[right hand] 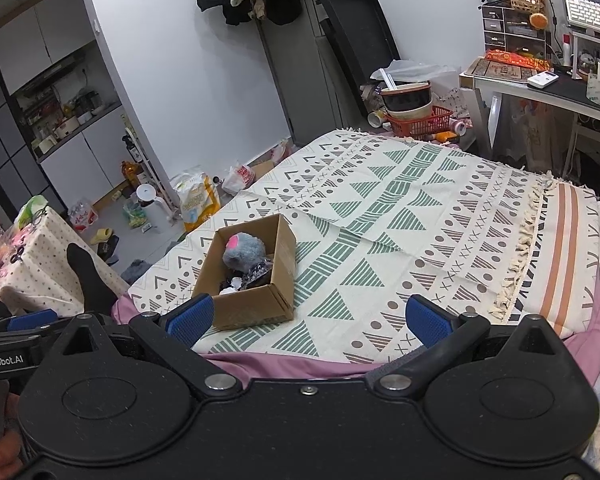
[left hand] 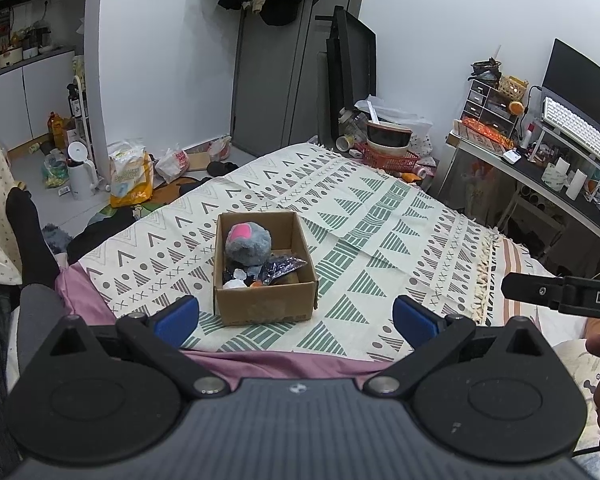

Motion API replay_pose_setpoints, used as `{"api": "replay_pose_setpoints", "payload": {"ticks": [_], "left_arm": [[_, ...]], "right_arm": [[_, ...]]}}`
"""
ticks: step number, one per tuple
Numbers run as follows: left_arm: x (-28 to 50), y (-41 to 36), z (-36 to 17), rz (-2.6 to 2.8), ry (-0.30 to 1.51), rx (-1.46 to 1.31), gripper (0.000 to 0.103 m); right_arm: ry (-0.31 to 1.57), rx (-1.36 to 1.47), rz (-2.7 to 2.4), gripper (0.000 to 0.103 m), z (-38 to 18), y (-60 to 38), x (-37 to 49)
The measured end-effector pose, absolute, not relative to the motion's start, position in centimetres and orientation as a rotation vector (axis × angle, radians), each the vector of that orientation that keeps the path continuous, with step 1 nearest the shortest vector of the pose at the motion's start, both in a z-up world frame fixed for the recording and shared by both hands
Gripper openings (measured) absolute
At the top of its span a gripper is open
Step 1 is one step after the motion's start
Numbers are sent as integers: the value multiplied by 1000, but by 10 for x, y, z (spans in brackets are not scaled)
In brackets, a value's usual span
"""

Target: Organize soft objects

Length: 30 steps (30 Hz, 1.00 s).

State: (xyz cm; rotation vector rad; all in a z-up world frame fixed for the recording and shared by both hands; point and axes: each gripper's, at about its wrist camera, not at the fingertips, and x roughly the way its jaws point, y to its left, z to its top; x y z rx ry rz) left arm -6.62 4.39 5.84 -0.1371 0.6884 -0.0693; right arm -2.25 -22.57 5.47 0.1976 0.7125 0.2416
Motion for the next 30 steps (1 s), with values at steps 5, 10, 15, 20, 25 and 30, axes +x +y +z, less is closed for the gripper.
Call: {"api": "replay_pose_setpoints", "payload": {"ticks": [5, 10, 15, 20, 25, 30], "left_arm": [[-68, 45, 57, -68, 691, -138, 102], [-69, 46, 56, -72, 689, -136, 102], [-69, 46, 55, -71, 693, -136, 102], [-70, 46, 55, -70, 694, -141, 102], [-67, 46, 55, -76, 701, -146, 102], [-64, 46, 52, -71, 715, -147, 102]], "right_arm": [[713, 196, 242, 103, 55, -226, -23], [713, 201, 243, 103, 55, -226, -23], [713, 195, 243, 103, 56, -225, -23], [720, 191, 241, 103, 55, -225, -21], [724, 189, 240, 103, 52, -227, -22], [728, 197, 250, 103, 50, -229, -20]]}}
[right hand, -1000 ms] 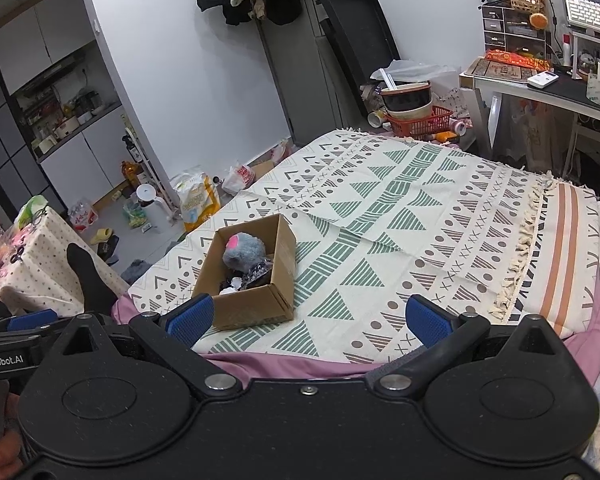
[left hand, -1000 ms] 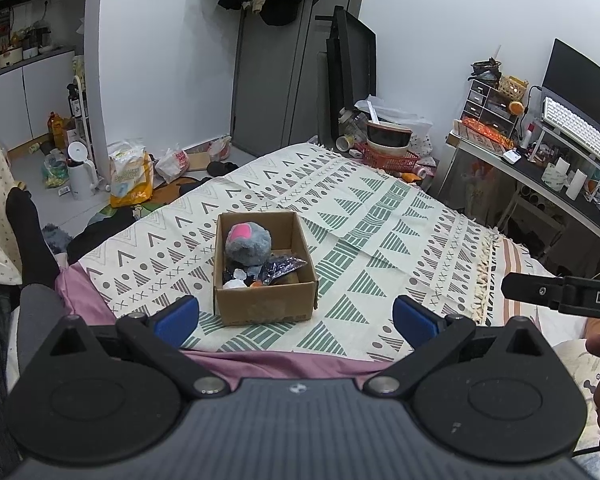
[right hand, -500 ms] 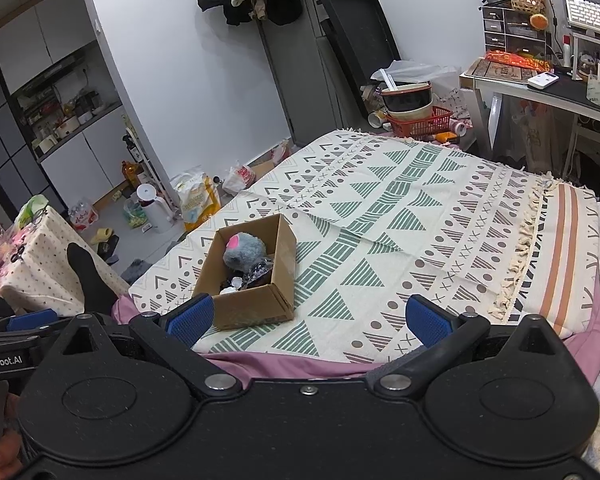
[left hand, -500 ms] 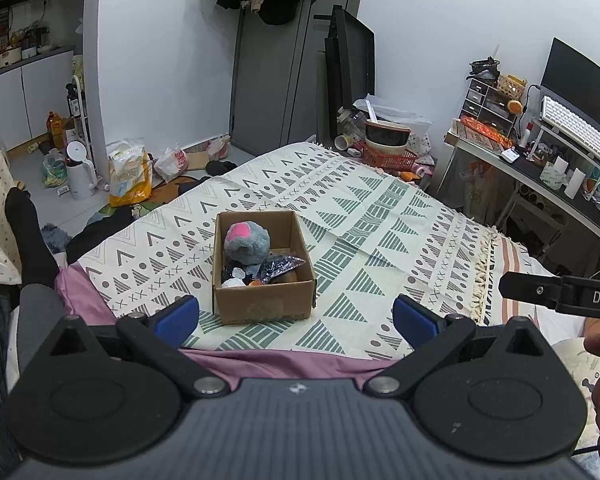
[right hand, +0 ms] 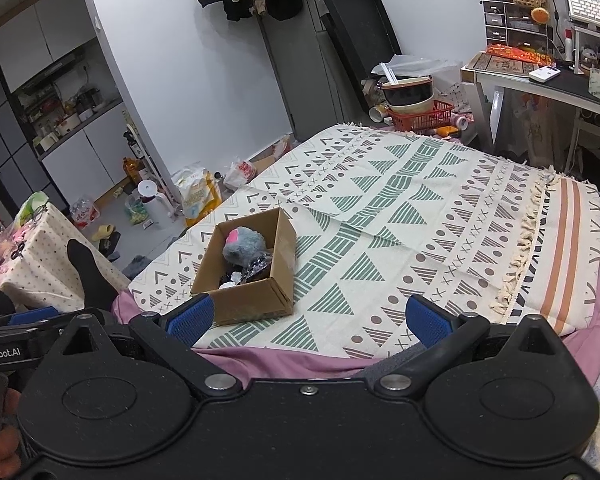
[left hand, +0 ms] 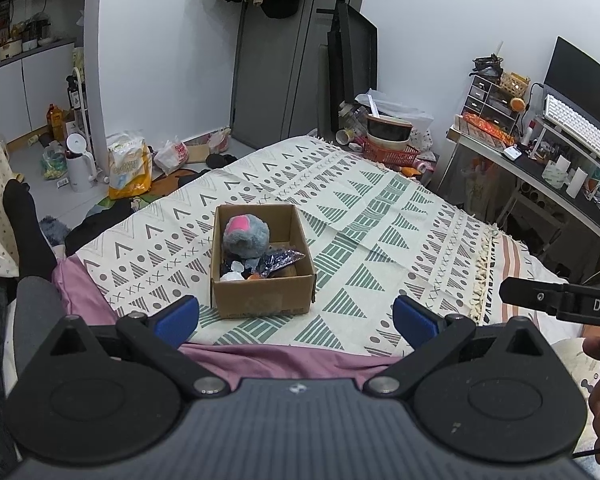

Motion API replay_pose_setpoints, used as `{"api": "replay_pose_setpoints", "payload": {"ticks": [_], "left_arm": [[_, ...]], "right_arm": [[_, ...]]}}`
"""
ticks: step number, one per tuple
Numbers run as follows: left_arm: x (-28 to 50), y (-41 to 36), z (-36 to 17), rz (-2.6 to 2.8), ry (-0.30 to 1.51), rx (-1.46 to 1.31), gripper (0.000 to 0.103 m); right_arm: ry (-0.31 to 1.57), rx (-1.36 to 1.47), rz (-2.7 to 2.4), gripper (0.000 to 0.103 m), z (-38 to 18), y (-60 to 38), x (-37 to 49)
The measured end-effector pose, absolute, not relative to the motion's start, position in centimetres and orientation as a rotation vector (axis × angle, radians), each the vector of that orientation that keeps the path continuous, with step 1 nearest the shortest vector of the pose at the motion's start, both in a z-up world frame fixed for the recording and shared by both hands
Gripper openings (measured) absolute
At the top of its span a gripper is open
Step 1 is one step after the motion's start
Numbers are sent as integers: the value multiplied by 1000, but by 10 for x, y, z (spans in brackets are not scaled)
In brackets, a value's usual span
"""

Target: Organize soft objects

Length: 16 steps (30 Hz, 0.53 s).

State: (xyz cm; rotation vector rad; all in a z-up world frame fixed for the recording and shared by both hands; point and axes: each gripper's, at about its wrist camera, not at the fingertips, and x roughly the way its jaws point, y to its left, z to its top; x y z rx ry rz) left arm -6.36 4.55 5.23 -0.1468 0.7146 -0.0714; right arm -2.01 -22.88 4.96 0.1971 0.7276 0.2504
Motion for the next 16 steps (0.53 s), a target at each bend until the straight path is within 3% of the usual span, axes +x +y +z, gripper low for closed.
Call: {"api": "replay_pose_setpoints", "payload": {"ticks": [16], "left_arm": [[-57, 45, 42, -73, 701, -176, 102]], "right_arm": [[731, 204, 301, 103, 40, -227, -18]]}}
